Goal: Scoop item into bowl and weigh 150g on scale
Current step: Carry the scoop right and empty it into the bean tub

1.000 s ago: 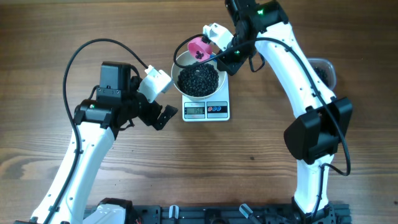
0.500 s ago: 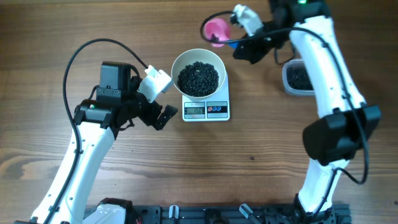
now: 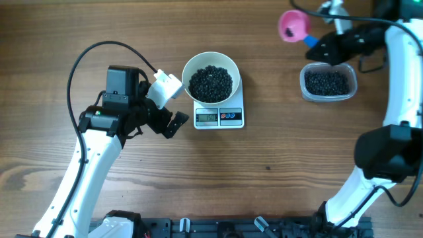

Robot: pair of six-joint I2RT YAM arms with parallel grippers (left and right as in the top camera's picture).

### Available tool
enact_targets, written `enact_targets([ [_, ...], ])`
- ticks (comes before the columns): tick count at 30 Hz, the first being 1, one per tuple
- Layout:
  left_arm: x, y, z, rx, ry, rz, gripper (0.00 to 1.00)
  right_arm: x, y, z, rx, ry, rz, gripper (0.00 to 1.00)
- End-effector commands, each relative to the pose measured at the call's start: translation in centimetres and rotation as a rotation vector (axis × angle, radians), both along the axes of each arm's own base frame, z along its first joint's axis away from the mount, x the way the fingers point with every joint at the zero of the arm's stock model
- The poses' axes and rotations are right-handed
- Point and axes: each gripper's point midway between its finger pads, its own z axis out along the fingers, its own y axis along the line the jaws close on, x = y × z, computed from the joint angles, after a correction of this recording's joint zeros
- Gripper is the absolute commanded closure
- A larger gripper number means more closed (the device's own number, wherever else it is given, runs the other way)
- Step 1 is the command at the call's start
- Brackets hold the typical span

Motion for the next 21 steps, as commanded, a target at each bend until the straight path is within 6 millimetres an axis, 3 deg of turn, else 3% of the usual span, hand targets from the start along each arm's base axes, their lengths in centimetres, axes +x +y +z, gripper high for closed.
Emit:
enact_targets([
  [1,-0.1,0.1,-0.1,-0.006,0.003,0.005,0.00,0.0,-2.8,2.0,0.009,-0.073,-0.053,0.96],
  [8,-0.1,0.1,-0.1,-0.006,0.002,0.005,0.00,-0.8,-8.4,0.1,-0.124,0.016,-0.208,0.96],
  [16,-0.1,0.1,-0.1,-0.006,0.002,0.005,0.00,-1.9,-13.0,-1.1,-0.231,0.107,-0.375,0.96],
  [21,-0.1,0.1,-0.1,-0.006,0.003,0.005,0.00,-2.9,-13.2,-3.0,-0.267,0.190,-0.391,0.96],
])
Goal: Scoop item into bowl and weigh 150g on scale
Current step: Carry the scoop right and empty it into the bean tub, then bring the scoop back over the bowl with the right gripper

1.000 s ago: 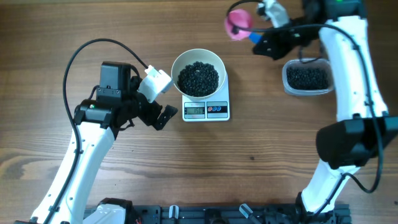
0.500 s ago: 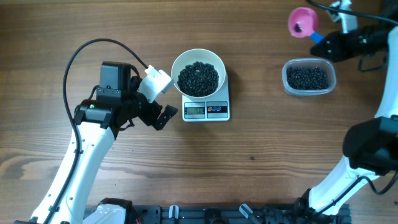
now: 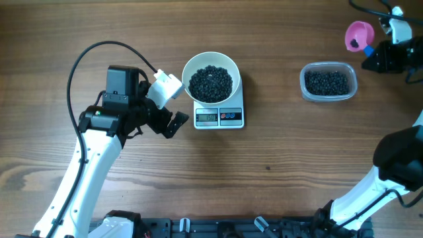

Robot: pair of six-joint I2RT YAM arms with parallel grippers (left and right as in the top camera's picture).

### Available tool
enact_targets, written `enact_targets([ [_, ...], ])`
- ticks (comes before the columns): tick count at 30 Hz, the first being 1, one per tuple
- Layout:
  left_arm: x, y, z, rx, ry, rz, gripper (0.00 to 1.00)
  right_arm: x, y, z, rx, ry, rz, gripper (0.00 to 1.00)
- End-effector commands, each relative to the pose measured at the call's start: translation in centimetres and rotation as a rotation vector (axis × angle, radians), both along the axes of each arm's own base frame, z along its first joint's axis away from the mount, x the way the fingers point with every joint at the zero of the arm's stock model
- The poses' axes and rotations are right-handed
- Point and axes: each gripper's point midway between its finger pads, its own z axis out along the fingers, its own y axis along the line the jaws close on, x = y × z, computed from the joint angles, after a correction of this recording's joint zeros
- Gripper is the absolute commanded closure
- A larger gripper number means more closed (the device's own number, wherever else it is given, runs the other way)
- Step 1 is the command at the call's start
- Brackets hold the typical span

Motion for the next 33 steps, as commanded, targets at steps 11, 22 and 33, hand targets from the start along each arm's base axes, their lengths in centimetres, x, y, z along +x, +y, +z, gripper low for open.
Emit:
enact_targets([
  [11,-0.1,0.1,-0.1,-0.006,0.002,0.004,0.00,-4.9,1.8,-7.6,-0.051,0.327,-0.043,0.96],
  [22,-0.1,0.1,-0.1,-0.006,0.002,0.005,0.00,-4.7,1.4,-6.9,-0.566,0.393,-0.097,0.96],
  [33,-0.1,0.1,-0.1,-0.006,0.003,0.005,0.00,-4.5,2.1,-5.6,-0.797,0.375,-0.109,0.96],
])
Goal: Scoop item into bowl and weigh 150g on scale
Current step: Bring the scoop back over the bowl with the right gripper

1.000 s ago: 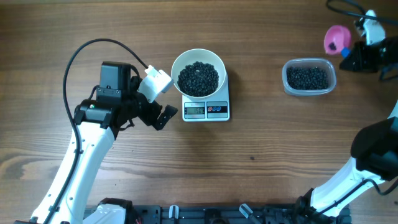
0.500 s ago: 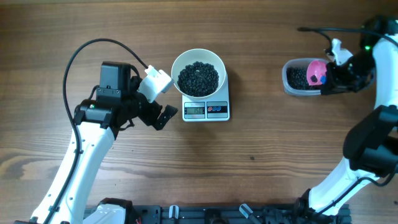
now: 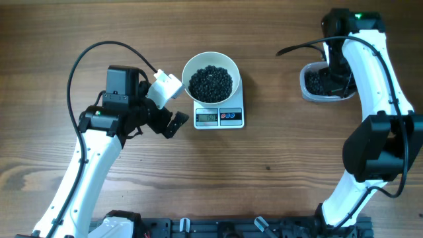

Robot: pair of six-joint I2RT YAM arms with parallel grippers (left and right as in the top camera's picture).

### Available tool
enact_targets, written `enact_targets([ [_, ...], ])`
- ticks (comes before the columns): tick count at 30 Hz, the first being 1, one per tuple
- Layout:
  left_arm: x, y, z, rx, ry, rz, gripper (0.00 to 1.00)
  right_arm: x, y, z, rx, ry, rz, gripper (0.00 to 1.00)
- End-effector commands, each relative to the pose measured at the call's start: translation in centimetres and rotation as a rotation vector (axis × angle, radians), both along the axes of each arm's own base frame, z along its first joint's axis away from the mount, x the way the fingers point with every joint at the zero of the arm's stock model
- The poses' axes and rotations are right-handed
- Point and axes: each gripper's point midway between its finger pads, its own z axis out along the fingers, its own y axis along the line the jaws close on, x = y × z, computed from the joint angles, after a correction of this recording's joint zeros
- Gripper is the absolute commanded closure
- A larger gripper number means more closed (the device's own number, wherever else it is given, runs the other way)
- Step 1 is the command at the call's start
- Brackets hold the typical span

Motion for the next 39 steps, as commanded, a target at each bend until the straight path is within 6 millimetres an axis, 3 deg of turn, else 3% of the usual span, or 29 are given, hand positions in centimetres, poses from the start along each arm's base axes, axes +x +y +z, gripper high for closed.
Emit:
enact_targets([
  [1,-0.1,0.1,-0.1,-0.006,0.002,0.005,0.00,-0.2,-1.0,1.6,-0.063,-0.044,-0.026,0.96],
  [8,-0.1,0.1,-0.1,-0.006,0.003,0.005,0.00,-0.1,2.5,0.5,0.164,-0.019,0.051,0.96],
  [14,-0.1,0.1,-0.1,-0.006,0.003,0.005,0.00,1.8,5.7,2.9,0.354,-0.123,0.146,0.96],
  [19,-0.1,0.1,-0.1,-0.006,0.003,0.005,0.00,6.5,14.0,6.6,0.788,-0.368,0.273,0.96],
  [22,-0.1,0.1,-0.1,-0.006,0.002,0.005,0.00,7.9,18.2,8.2,0.925,-0.447,0.361,0.96],
  [25,-0.1,0.1,-0.1,-0.006,0.002,0.005,0.00,8.6,22.7,9.0,0.951,-0.495,0.477,0.96],
  [30,-0.1,0.1,-0.1,-0.006,0.003,0.005,0.00,7.4,28.4,7.8,0.968,-0.451,0.610,0.96],
  [39,-0.1,0.1,-0.1,-0.006,0.002,0.005,0.00,4.0,31.3,2.6,0.983,-0.231,0.655,0.96],
])
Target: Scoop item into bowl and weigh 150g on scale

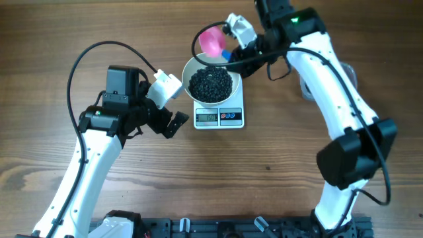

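A white bowl (192, 69) full of black beans (211, 82) stands on a small white scale (228, 119) at the table's middle. At the bowl's far rim hangs a pink scoop (211, 41) with a blue handle. My right gripper (231, 53) is shut on that handle, and its arm reaches in from the right. What the scoop holds cannot be told. My left gripper (174, 123) sits just left of the scale, open and with nothing between its fingers.
The clear container (349, 73) of beans at the right is mostly hidden under my right arm. A black cable loops over the table at the left, behind my left arm (99, 132). The arm bases line the near edge.
My right arm was over the bean container at the right, with the scoop hidden. Now it holds the pink scoop at the bowl's far rim. The left arm has not moved.
My right gripper held the pink scoop just left of and beyond the container. Then the scoop was beyond the container's right side, near the frame edge. Then the arm was down over the container, and now the scoop is at the bowl. The left arm stayed still.
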Robot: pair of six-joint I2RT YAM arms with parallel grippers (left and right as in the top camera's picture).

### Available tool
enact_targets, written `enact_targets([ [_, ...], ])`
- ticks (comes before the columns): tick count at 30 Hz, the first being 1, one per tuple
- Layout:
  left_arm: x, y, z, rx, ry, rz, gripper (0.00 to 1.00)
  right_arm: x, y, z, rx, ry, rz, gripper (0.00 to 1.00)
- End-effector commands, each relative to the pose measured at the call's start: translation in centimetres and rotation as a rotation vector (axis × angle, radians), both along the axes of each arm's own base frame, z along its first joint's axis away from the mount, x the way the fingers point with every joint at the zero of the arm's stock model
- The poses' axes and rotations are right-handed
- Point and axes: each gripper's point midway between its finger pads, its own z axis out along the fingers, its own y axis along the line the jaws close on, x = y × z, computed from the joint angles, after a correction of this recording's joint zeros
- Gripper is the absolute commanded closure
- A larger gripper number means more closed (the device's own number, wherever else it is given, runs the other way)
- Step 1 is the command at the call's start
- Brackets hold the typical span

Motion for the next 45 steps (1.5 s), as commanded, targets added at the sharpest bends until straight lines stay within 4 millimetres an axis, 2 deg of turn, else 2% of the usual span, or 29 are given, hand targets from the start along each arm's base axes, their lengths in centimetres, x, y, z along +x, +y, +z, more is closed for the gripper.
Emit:
enact_targets([
  [1,-0.1,0.1,-0.1,-0.006,0.002,0.005,0.00,-1.6,0.8,-3.3,-0.039,0.080,0.057,0.96],
  [5,-0.1,0.1,-0.1,-0.006,0.002,0.005,0.00,-1.9,-0.1,-5.1,-0.096,0.103,0.043,0.96],
  [11,-0.1,0.1,-0.1,-0.006,0.003,0.005,0.00,-1.3,-2.7,-7.3,-0.255,0.091,-0.019,0.96],
  [16,-0.1,0.1,-0.1,-0.005,0.002,0.005,0.00,-1.1,-3.2,-8.7,-0.291,0.109,-0.022,0.96],
  [23,-0.1,0.1,-0.1,-0.005,0.002,0.005,0.00,-0.6,-4.6,-9.0,-0.374,0.083,-0.051,0.96],
  [45,-0.1,0.1,-0.1,-0.005,0.002,0.005,0.00,0.3,-5.7,-9.0,-0.384,0.083,-0.121,0.96],
])
